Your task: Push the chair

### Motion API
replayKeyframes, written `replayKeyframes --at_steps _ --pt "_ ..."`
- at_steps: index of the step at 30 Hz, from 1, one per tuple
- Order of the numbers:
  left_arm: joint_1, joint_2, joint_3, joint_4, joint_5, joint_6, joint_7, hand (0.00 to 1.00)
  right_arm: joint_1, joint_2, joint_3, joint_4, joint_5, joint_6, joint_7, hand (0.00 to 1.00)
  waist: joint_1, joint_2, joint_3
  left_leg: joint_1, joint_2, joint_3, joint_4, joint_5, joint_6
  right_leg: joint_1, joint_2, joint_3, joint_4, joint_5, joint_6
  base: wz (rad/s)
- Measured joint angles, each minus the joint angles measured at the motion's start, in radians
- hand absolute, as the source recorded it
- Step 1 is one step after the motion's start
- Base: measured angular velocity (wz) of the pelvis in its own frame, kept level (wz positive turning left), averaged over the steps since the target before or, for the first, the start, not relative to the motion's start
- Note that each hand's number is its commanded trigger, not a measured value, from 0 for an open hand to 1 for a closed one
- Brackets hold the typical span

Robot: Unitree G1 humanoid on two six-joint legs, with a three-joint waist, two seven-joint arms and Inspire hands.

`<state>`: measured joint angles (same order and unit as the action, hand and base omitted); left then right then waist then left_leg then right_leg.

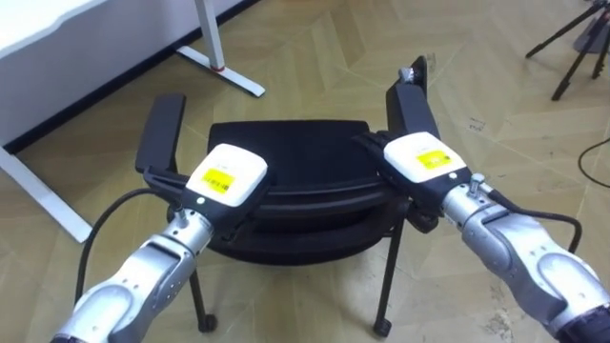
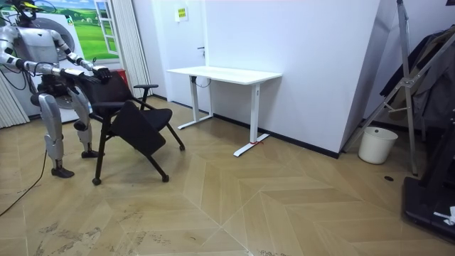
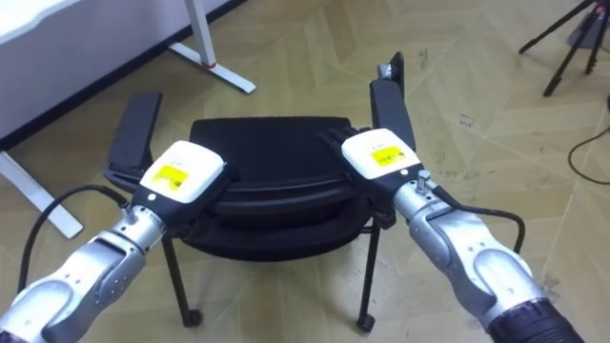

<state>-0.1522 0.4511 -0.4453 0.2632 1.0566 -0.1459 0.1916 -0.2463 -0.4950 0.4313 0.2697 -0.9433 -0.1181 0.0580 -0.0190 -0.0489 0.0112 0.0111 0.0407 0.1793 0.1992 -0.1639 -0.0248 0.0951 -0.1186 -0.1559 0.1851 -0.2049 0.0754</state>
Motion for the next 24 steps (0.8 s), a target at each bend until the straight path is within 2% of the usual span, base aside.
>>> replayKeyframes --at_steps 8,9,10,24 --pt "-0.006 0.003 -0.006 -0.005 0.004 0.014 -0.008 1.00 -0.011 0.027 0.012 0.004 -0.004 0.042 0.021 0.00 -0.001 -0.014 0.0022 0.001 0.000 -0.010 0.002 0.000 0.000 0.006 0.000 -0.004 0.000 0.000 0.000 0.02" --pt "-0.011 0.003 -0.009 -0.005 0.004 0.014 -0.013 1.00 -0.011 0.030 0.012 0.004 -0.004 0.049 0.025 0.47 -0.004 -0.019 0.0048 0.000 -0.001 -0.018 0.003 0.001 -0.001 0.009 0.000 -0.012 0.000 0.000 0.000 0.12" --pt "-0.013 0.004 -0.009 -0.005 0.005 0.015 -0.015 1.00 -0.012 0.031 0.012 0.004 -0.004 0.051 0.030 1.00 -0.003 -0.020 0.0057 0.000 -0.001 -0.019 0.004 0.001 -0.001 0.009 0.001 -0.013 -0.001 0.000 0.000 0.12" --pt "-0.030 0.006 -0.027 -0.003 0.004 0.008 -0.022 1.00 -0.028 0.044 0.012 0.015 -0.001 0.059 0.063 1.00 -0.001 -0.021 0.0083 -0.004 -0.002 -0.038 0.007 0.001 -0.002 0.023 0.001 -0.038 -0.002 0.000 0.000 0.03"
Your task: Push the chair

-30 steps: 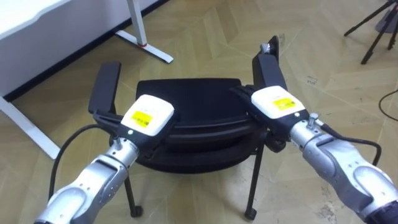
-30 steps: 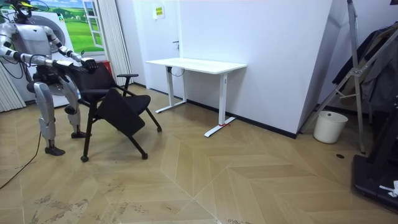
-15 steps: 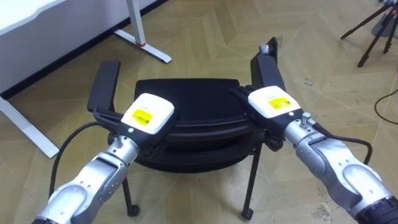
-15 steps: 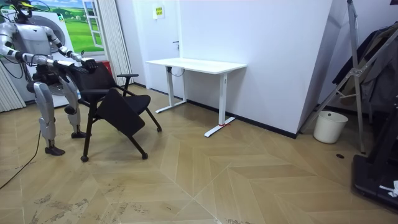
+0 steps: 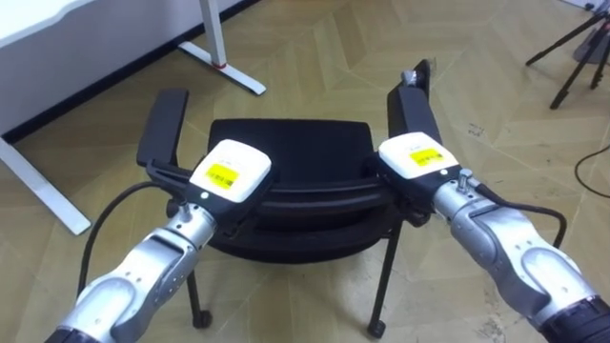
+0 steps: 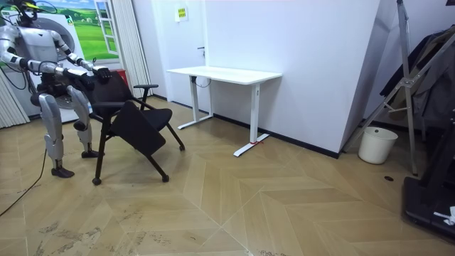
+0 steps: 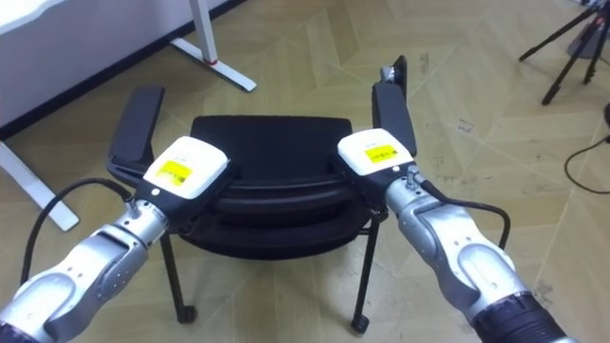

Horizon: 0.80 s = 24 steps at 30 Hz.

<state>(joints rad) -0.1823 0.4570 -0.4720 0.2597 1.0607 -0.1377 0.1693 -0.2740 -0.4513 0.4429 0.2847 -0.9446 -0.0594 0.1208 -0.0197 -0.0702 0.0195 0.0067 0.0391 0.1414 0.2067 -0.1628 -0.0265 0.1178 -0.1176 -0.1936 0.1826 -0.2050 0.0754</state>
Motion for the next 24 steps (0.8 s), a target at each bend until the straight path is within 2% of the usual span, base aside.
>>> replayKeyframes --at_steps 8,24 --pt "-0.001 0.003 0.017 0.022 -0.002 -0.024 0.016 1.00 0.001 -0.003 0.004 0.024 -0.031 -0.036 -0.055 1.00 0.001 0.007 0.0038 0.007 -0.003 -0.012 -0.002 0.001 -0.001 0.018 0.001 -0.004 -0.015 0.000 0.000 0.02" --pt "-0.008 -0.005 0.016 0.035 -0.001 -0.024 0.016 1.00 0.000 0.006 0.011 0.060 -0.032 -0.038 -0.103 1.00 0.003 0.002 0.0042 0.014 -0.003 -0.011 -0.003 0.001 -0.001 0.025 0.001 -0.006 -0.015 0.000 0.000 0.00"
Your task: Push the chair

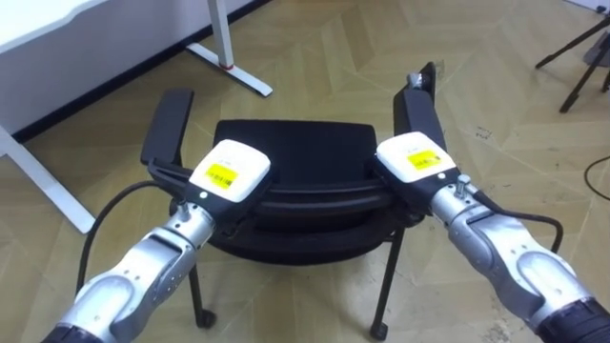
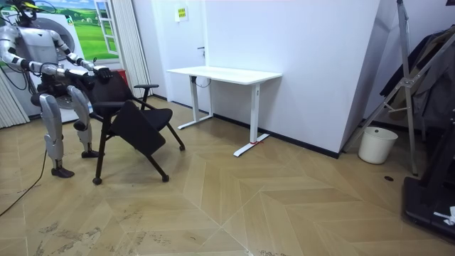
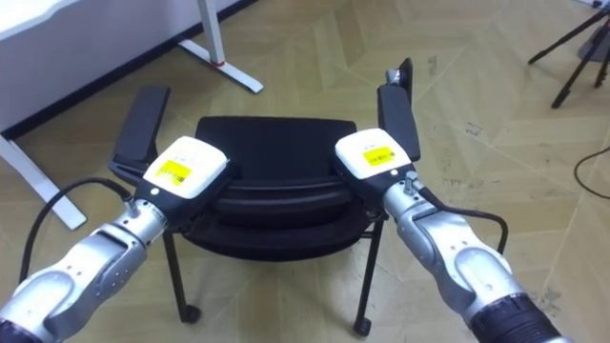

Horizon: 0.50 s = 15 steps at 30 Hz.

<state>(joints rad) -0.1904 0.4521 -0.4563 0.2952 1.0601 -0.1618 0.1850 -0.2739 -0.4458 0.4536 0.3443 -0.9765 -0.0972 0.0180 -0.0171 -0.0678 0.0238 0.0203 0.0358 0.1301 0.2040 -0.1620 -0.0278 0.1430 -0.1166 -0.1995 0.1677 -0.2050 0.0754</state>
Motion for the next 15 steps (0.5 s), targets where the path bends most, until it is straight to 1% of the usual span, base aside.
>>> replayKeyframes --at_steps 4,5,6,8,10,11,12,13,14,15 --pt "-0.009 -0.007 0.000 0.022 -0.001 -0.003 0.003 1.00 -0.003 0.006 0.000 0.019 -0.003 -0.003 -0.021 1.00 0.002 0.000 0.0001 0.000 0.000 0.001 0.004 0.000 0.000 0.001 0.000 -0.001 0.001 0.000 0.000 0.00" --pt "-0.024 -0.013 0.000 0.049 0.000 -0.014 0.010 1.00 -0.012 0.007 0.000 0.040 -0.004 -0.013 -0.028 1.00 0.006 0.000 0.0004 -0.003 0.002 0.001 0.012 0.000 0.000 0.001 0.000 -0.001 0.003 0.000 0.000 0.00" --pt "-0.043 -0.017 0.000 0.075 0.000 -0.025 0.013 1.00 -0.022 0.012 0.000 0.056 -0.003 -0.015 -0.031 1.00 0.011 0.000 0.0008 -0.012 0.005 0.001 0.026 0.000 0.000 -0.001 0.001 -0.003 0.003 0.000 -0.001 0.00" --pt "-0.071 -0.030 0.000 0.120 -0.002 -0.036 0.021 1.00 -0.038 0.024 0.000 0.090 -0.002 -0.018 -0.043 1.00 0.015 -0.001 0.0015 -0.023 0.008 -0.002 0.041 0.000 0.000 -0.003 0.004 -0.006 0.006 0.000 -0.007 0.03" --pt "-0.114 -0.043 0.000 0.171 -0.001 -0.041 0.025 1.00 -0.074 0.043 0.000 0.144 -0.001 -0.022 -0.052 1.00 0.015 -0.001 0.0040 -0.058 0.020 -0.009 0.088 -0.003 -0.003 -0.022 0.011 -0.011 0.030 -0.004 -0.014 0.10" --pt "-0.125 -0.045 0.000 0.184 0.000 -0.042 0.028 1.00 -0.082 0.047 -0.002 0.155 -0.002 -0.023 -0.054 1.00 0.014 0.000 0.0069 -0.069 0.025 -0.013 0.102 -0.007 -0.006 -0.027 0.014 -0.015 0.039 -0.007 -0.019 0.19" --pt "-0.152 -0.054 0.000 0.220 0.002 -0.048 0.042 1.00 -0.099 0.055 -0.009 0.184 -0.002 -0.029 -0.067 1.00 0.013 0.001 0.0136 -0.097 0.036 -0.027 0.142 -0.014 -0.010 -0.039 0.022 -0.026 0.061 -0.014 -0.028 0.19" --pt "-0.166 -0.060 0.000 0.241 0.003 -0.052 0.049 1.00 -0.109 0.057 -0.011 0.203 -0.002 -0.037 -0.075 1.00 0.014 0.003 0.0169 -0.109 0.043 -0.030 0.163 -0.018 -0.013 -0.045 0.026 -0.029 0.073 -0.017 -0.032 0.26" --pt "-0.195 -0.069 -0.003 0.290 0.003 -0.065 0.067 1.00 -0.131 0.064 -0.011 0.245 0.001 -0.048 -0.089 1.00 0.011 0.005 0.0210 -0.138 0.050 -0.052 0.211 -0.024 -0.018 -0.057 0.033 -0.041 0.102 -0.035 -0.041 0.40" --pt "-0.221 -0.079 -0.011 0.334 0.003 -0.072 0.080 1.00 -0.142 0.065 -0.017 0.269 0.000 -0.059 -0.104 1.00 0.007 0.006 0.0220 -0.175 0.056 -0.067 0.256 -0.024 -0.019 -0.079 0.037 -0.061 0.143 -0.058 -0.049 0.46"
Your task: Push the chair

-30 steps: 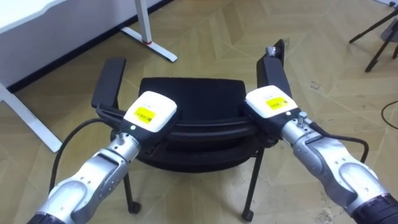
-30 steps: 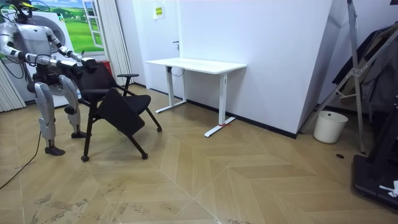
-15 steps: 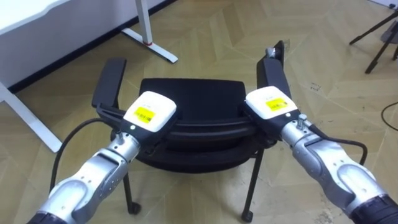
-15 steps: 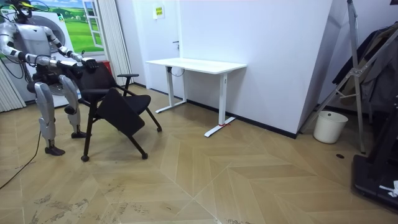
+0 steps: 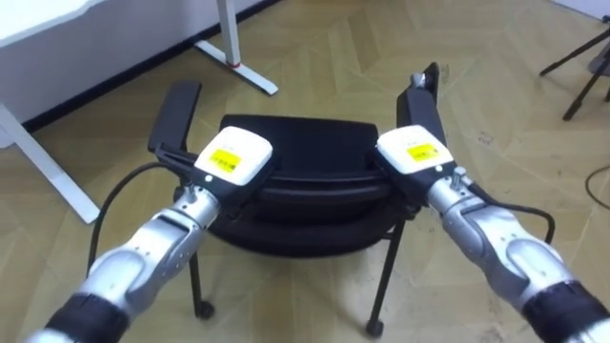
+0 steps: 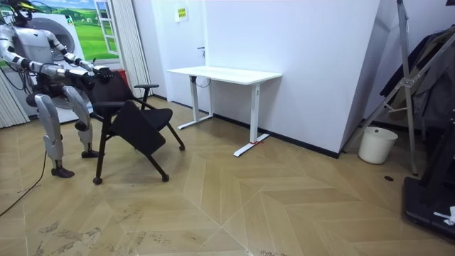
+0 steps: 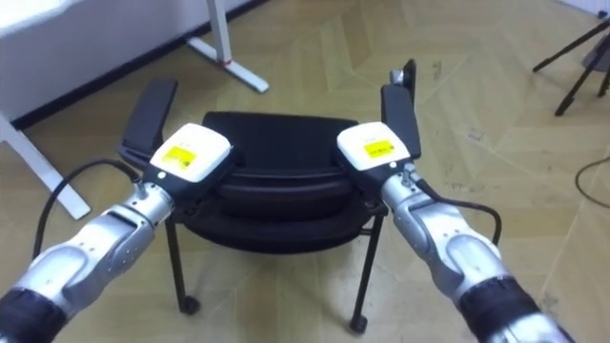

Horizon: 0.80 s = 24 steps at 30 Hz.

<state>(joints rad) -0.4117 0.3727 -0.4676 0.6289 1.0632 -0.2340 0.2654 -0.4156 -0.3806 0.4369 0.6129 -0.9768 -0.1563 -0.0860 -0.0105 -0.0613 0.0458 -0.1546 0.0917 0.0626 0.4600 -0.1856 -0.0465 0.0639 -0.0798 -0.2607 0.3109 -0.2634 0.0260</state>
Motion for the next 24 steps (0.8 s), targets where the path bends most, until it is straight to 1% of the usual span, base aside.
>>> replayKeyframes --at_steps 1,2,3,4,5,6,7,8,9,10,11,12,13,14,15,16,17,18,19,20,21,22,23,24 --pt "-0.012 -0.003 -0.002 0.011 0.000 0.000 0.003 1.00 -0.003 0.000 -0.004 0.005 -0.001 -0.003 -0.005 1.00 -0.001 -0.001 -0.0003 -0.021 0.003 -0.005 0.026 0.000 0.000 -0.017 0.000 -0.009 0.023 -0.016 -0.006 0.60" --pt "-0.032 -0.008 -0.009 0.028 -0.001 -0.001 0.010 1.00 -0.004 0.000 -0.014 0.008 -0.001 -0.009 -0.012 1.00 -0.008 0.000 0.0001 -0.071 0.016 -0.007 0.103 0.001 0.000 -0.046 0.004 -0.026 0.076 -0.053 -0.025 0.61" --pt "-0.049 -0.009 -0.019 0.047 -0.004 -0.004 0.016 1.00 -0.004 0.000 -0.019 0.024 0.002 -0.019 -0.016 1.00 -0.011 0.003 0.0021 -0.130 0.041 -0.004 0.213 0.011 -0.009 -0.055 0.015 -0.047 0.127 -0.086 -0.046 0.59" --pt "-0.055 -0.009 -0.022 0.059 -0.006 -0.010 0.021 1.00 -0.004 0.000 -0.019 0.035 0.005 -0.025 -0.020 1.00 -0.005 0.004 0.0023 -0.159 0.054 -0.002 0.273 0.026 -0.016 -0.059 0.019 -0.053 0.153 -0.102 -0.054 0.38" --pt "-0.059 -0.012 -0.026 0.081 -0.008 -0.019 0.039 1.00 -0.004 0.002 -0.019 0.049 0.006 -0.037 -0.027 1.00 0.009 0.001 0.0033 -0.222 0.080 -0.001 0.396 0.097 -0.022 -0.062 0.026 -0.058 0.195 -0.129 -0.075 0.11" --pt "-0.058 -0.015 -0.026 0.100 -0.009 -0.025 0.051 1.00 -0.004 0.012 -0.019 0.066 0.004 -0.043 -0.036 1.00 0.026 -0.005 0.0102 -0.294 0.099 -0.002 0.501 0.230 -0.020 -0.062 0.026 -0.058 0.225 -0.142 -0.092 0.06" --pt "-0.057 -0.015 -0.026 0.108 -0.011 -0.029 0.055 1.00 -0.005 0.015 -0.017 0.073 0.002 -0.046 -0.043 1.00 0.036 -0.010 0.0121 -0.335 0.107 -0.001 0.545 0.318 -0.009 -0.061 0.018 -0.060 0.236 -0.144 -0.096 0.13" --pt "-0.056 -0.013 -0.028 0.122 -0.020 -0.036 0.068 1.00 -0.006 0.016 -0.013 0.081 0.002 -0.054 -0.054 1.00 0.053 -0.032 0.0212 -0.413 0.109 0.002 0.608 0.493 0.025 -0.063 0.001 -0.072 0.268 -0.158 -0.119 0.32" --pt "-0.054 -0.010 -0.032 0.126 -0.039 -0.036 0.079 1.00 -0.013 0.012 -0.009 0.083 0.002 -0.062 -0.063 1.00 0.049 -0.029 0.0258 -0.493 0.106 0.015 0.694 0.492 0.036 -0.071 -0.006 -0.089 0.297 -0.169 -0.138 0.32" --pt "-0.054 -0.009 -0.035 0.128 -0.051 -0.036 0.080 1.00 -0.018 0.012 -0.007 0.086 0.002 -0.062 -0.068 1.00 0.048 -0.022 0.0291 -0.533 0.106 0.027 0.758 0.443 0.044 -0.075 -0.007 -0.097 0.308 -0.173 -0.146 0.17" --pt "-0.052 -0.009 -0.035 0.131 -0.058 -0.036 0.082 1.00 -0.030 0.012 -0.002 0.093 0.000 -0.062 -0.071 1.00 0.051 -0.016 0.0342 -0.589 0.101 0.057 0.836 0.361 0.043 -0.079 -0.010 -0.098 0.320 -0.178 -0.157 -0.05" --pt "-0.044 -0.010 -0.036 0.131 -0.067 -0.034 0.087 1.00 -0.038 0.012 0.006 0.100 -0.005 -0.062 -0.071 1.00 0.062 -0.014 0.0329 -0.615 0.088 0.102 0.834 0.302 0.042 -0.084 -0.015 -0.096 0.322 -0.176 -0.164 -0.08" --pt "-0.039 -0.009 -0.036 0.129 -0.070 -0.033 0.091 1.00 -0.040 0.010 0.006 0.099 -0.009 -0.064 -0.072 1.00 0.061 -0.015 0.0333 -0.625 0.076 0.116 0.814 0.278 0.038 -0.090 -0.017 -0.097 0.325 -0.177 -0.165 0.00" --pt "-0.032 -0.008 -0.036 0.121 -0.071 -0.029 0.100 1.00 -0.046 0.008 0.009 0.100 -0.014 -0.069 -0.077 1.00 0.065 -0.015 0.0333 -0.631 0.049 0.129 0.745 0.251 0.022 -0.103 -0.018 -0.099 0.337 -0.181 -0.171 0.05" --pt "-0.028 -0.010 -0.036 0.112 -0.075 -0.017 0.101 1.00 -0.053 0.006 0.014 0.105 -0.013 -0.070 -0.079 1.00 0.065 -0.005 0.0279 -0.612 0.031 0.126 0.637 0.239 0.020 -0.111 -0.007 -0.099 0.338 -0.182 -0.174 0.04" --pt "-0.027 -0.010 -0.037 0.108 -0.078 -0.014 0.098 1.00 -0.055 0.004 0.015 0.105 -0.013 -0.072 -0.080 1.00 0.065 0.002 0.0238 -0.596 0.028 0.126 0.577 0.237 0.016 -0.114 0.001 -0.099 0.338 -0.182 -0.178 0.00" --pt "-0.027 -0.010 -0.037 0.103 -0.079 -0.011 0.097 1.00 -0.055 0.003 0.015 0.106 -0.013 -0.072 -0.088 1.00 0.067 0.009 0.0234 -0.551 0.014 0.125 0.453 0.237 0.015 -0.116 0.013 -0.100 0.340 -0.184 -0.182 -0.05" --pt "-0.022 -0.010 -0.037 0.097 -0.080 -0.006 0.098 1.00 -0.055 0.004 0.016 0.105 -0.013 -0.072 -0.089 1.00 0.074 0.010 0.0233 -0.488 -0.002 0.123 0.327 0.237 0.015 -0.116 0.019 -0.094 0.342 -0.188 -0.183 -0.09" --pt "-0.017 -0.008 -0.037 0.097 -0.081 -0.005 0.100 1.00 -0.054 0.004 0.017 0.105 -0.013 -0.072 -0.091 1.00 0.077 0.013 0.0231 -0.459 -0.004 0.125 0.273 0.237 0.015 -0.115 0.025 -0.090 0.341 -0.189 -0.181 -0.17" --pt "-0.007 -0.008 -0.037 0.093 -0.088 -0.005 0.110 1.00 -0.047 0.004 0.018 0.103 -0.013 -0.072 -0.105 1.00 0.080 0.020 0.0208 -0.403 -0.009 0.124 0.182 0.237 0.015 -0.113 0.034 -0.084 0.340 -0.193 -0.181 -0.13" --pt "0.004 -0.009 -0.037 0.088 -0.089 -0.005 0.119 1.00 -0.034 0.003 0.018 0.097 -0.013 -0.072 -0.120 1.00 0.086 0.024 0.0167 -0.356 -0.019 0.123 0.120 0.237 0.016 -0.109 0.036 -0.081 0.340 -0.198 -0.177 -0.13" --pt "0.009 -0.008 -0.036 0.084 -0.089 -0.004 0.124 1.00 -0.029 0.002 0.018 0.091 -0.013 -0.071 -0.124 1.00 0.091 0.026 0.0134 -0.338 -0.019 0.123 0.097 0.237 0.016 -0.109 0.040 -0.071 0.340 -0.204 -0.170 -0.20" --pt "0.021 -0.008 -0.035 0.068 -0.089 0.001 0.125 1.00 -0.018 -0.002 0.018 0.082 -0.013 -0.071 -0.128 1.00 0.101 0.026 0.0053 -0.312 -0.019 0.123 0.059 0.237 0.016 -0.115 0.047 -0.049 0.340 -0.216 -0.150 -0.27" --pt "0.026 -0.007 -0.034 0.053 -0.089 0.005 0.123 1.00 -0.014 -0.008 0.018 0.076 -0.013 -0.071 -0.136 1.00 0.110 0.029 0.0011 -0.302 -0.018 0.124 0.037 0.237 0.016 -0.118 0.049 -0.042 0.338 -0.220 -0.144 -0.22"
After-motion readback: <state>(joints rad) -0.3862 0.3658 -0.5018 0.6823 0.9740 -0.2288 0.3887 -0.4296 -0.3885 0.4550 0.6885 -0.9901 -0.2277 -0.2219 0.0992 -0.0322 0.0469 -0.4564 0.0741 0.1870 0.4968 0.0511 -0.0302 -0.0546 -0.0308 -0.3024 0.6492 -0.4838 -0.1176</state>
